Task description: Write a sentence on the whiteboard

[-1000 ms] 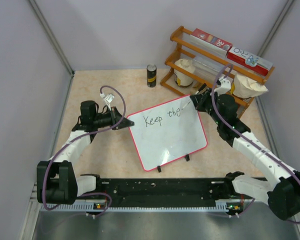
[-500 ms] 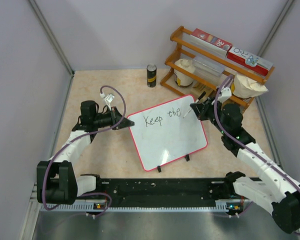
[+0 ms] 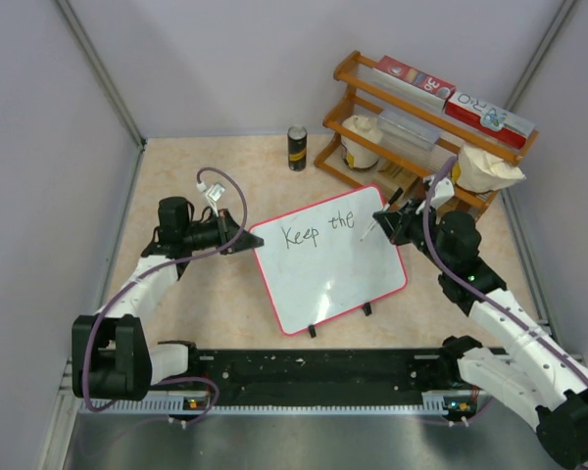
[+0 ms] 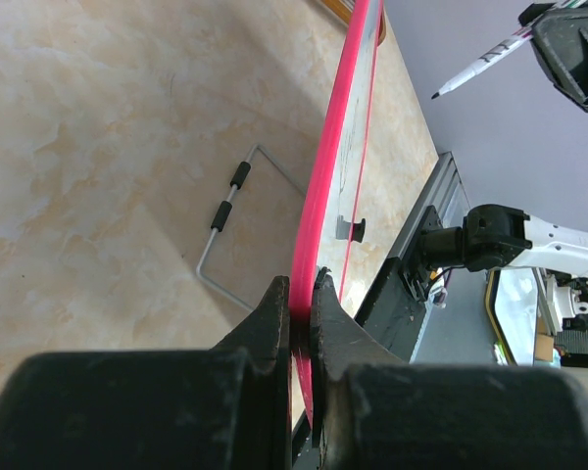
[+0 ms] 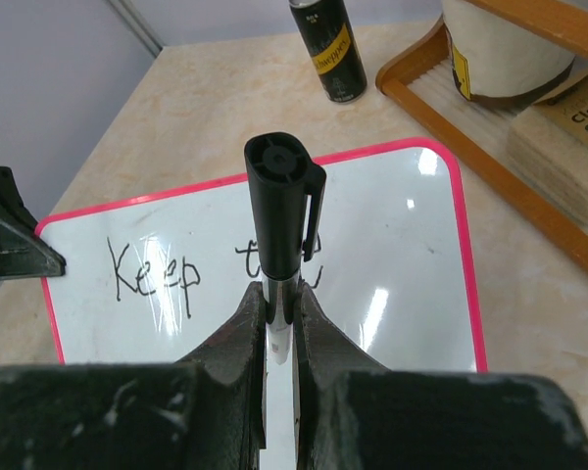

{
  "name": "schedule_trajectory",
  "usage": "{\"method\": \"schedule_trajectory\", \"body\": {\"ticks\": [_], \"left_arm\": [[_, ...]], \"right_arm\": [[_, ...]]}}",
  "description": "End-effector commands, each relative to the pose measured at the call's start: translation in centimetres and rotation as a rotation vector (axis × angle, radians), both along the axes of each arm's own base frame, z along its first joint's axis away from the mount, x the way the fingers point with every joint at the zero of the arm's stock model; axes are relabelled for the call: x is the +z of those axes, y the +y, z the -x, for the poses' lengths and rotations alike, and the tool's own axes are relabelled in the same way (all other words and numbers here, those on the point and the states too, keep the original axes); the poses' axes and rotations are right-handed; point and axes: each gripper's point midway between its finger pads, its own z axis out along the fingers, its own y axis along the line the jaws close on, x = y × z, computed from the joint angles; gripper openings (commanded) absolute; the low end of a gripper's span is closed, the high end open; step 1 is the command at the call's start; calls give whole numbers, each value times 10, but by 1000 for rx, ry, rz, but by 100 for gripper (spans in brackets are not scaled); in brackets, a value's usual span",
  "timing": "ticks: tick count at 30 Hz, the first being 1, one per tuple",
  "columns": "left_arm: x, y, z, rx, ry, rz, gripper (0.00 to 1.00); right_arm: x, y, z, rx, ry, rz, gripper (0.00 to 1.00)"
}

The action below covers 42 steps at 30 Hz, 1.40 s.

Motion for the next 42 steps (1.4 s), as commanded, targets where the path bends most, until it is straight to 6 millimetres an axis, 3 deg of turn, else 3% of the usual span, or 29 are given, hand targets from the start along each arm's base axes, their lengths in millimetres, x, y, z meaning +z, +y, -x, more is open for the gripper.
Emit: {"method": "schedule_trajectory", "body": {"ticks": [1,19,31,35,42], "left_arm": [[-21,7,-7,43,-52,-127,0],[-17,9,-8,57,-69,-140,0],[-15,7,-5,52,-74,-132,0],[-16,7,-5,49,-71,-133,0],[-18,6,-5,46,-66,-134,0]], "right_arm": [[4,-2,0,0,-13,-4,0],[12,8,6,53,-18,32,0],[15,70,35,212,-70,27,0],[14,86,37,245,-77,6,0],[30,112,38,273,-134,-46,0]]}}
